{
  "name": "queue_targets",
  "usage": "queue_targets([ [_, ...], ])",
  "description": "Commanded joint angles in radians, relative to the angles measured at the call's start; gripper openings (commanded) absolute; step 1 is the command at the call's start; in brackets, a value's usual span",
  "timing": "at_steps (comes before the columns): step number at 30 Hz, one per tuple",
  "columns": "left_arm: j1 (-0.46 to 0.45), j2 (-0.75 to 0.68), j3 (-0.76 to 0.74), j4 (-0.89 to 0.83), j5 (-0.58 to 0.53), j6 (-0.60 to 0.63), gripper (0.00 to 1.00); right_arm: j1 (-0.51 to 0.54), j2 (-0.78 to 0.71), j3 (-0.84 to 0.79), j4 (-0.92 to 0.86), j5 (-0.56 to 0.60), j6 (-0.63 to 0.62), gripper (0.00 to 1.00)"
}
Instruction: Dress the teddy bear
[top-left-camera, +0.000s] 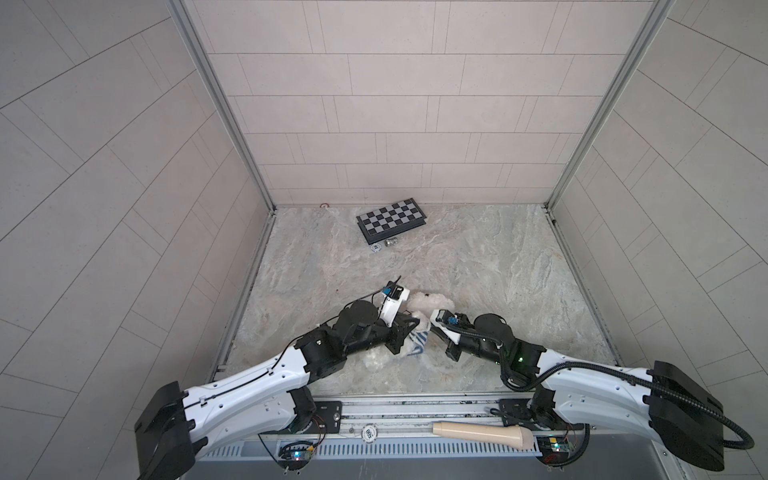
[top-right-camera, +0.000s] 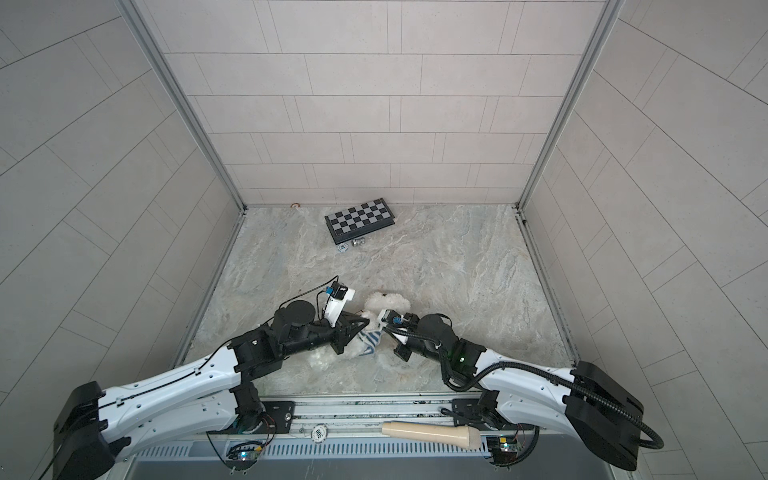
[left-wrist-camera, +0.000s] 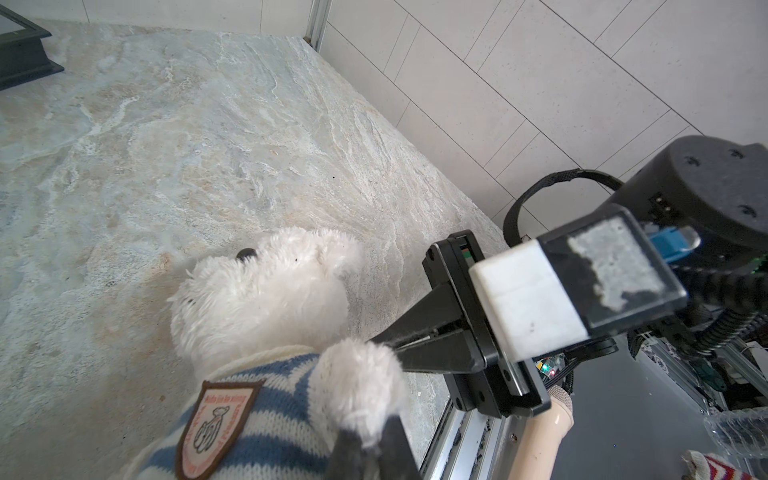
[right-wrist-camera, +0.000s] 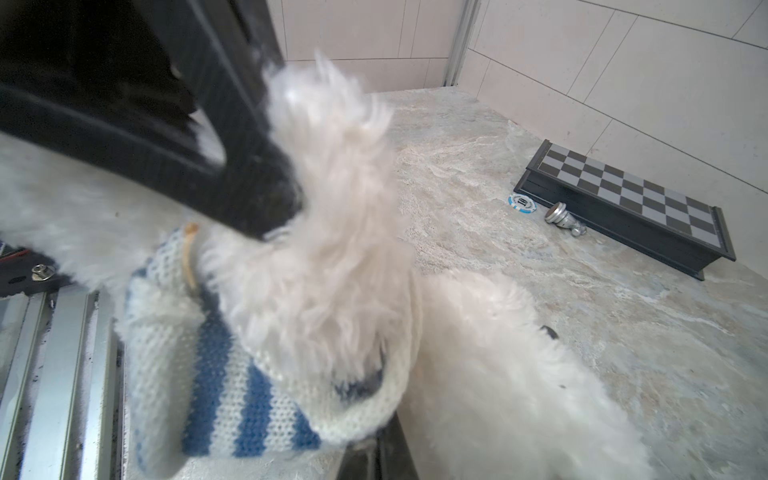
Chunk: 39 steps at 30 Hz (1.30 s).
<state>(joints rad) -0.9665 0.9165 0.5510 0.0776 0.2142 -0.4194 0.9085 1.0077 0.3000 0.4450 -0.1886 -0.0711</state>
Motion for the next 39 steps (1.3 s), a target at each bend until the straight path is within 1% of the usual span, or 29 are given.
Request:
queue_targets([
  [1,0.002,-0.030,0.008,0.094,0.008,0.000,0.00,-0.005,-0.020,-0.009,-0.061,-0.004,-0.005,0.02],
  [5,0.002,-0.023,0.002,0.101,0.001,0.005,0.00,-0.032,-0.039,-0.042,-0.045,0.014,0.024,0.00],
  [9,0.001,-0.018,-0.013,0.128,0.013,-0.010,0.00,-0.059,-0.060,-0.068,-0.031,-0.010,0.059,0.00],
  [15,0.002,-0.008,-0.011,0.155,0.052,-0.017,0.00,-0.078,-0.071,-0.091,-0.017,-0.016,0.060,0.00],
  [20,0.002,-0.011,-0.002,0.138,0.051,-0.010,0.00,-0.086,-0.081,-0.109,0.001,-0.017,0.053,0.01],
  [22,0.002,-0.009,0.001,0.139,0.050,-0.010,0.00,-0.087,-0.086,-0.101,-0.023,-0.009,0.044,0.05],
  [23,0.001,-0.005,0.002,0.138,0.051,-0.011,0.00,-0.086,-0.089,-0.094,-0.033,-0.028,0.031,0.08],
  [26,0.001,0.002,-0.005,0.152,0.047,-0.022,0.00,-0.086,-0.112,-0.084,-0.030,-0.103,0.010,0.10],
  [28,0.002,0.002,-0.005,0.155,0.036,-0.029,0.00,-0.082,-0.135,-0.078,-0.028,-0.133,0.006,0.12],
  [35,0.019,0.020,0.047,0.084,-0.089,-0.083,0.00,-0.066,-0.276,-0.076,-0.076,-0.107,0.025,0.23],
  [37,0.030,0.030,0.058,0.101,-0.099,-0.113,0.00,-0.053,-0.317,-0.082,-0.082,-0.095,0.033,0.26],
  [39,0.036,0.040,0.056,0.152,-0.083,-0.136,0.00,-0.041,-0.342,-0.084,-0.084,-0.076,0.037,0.28],
])
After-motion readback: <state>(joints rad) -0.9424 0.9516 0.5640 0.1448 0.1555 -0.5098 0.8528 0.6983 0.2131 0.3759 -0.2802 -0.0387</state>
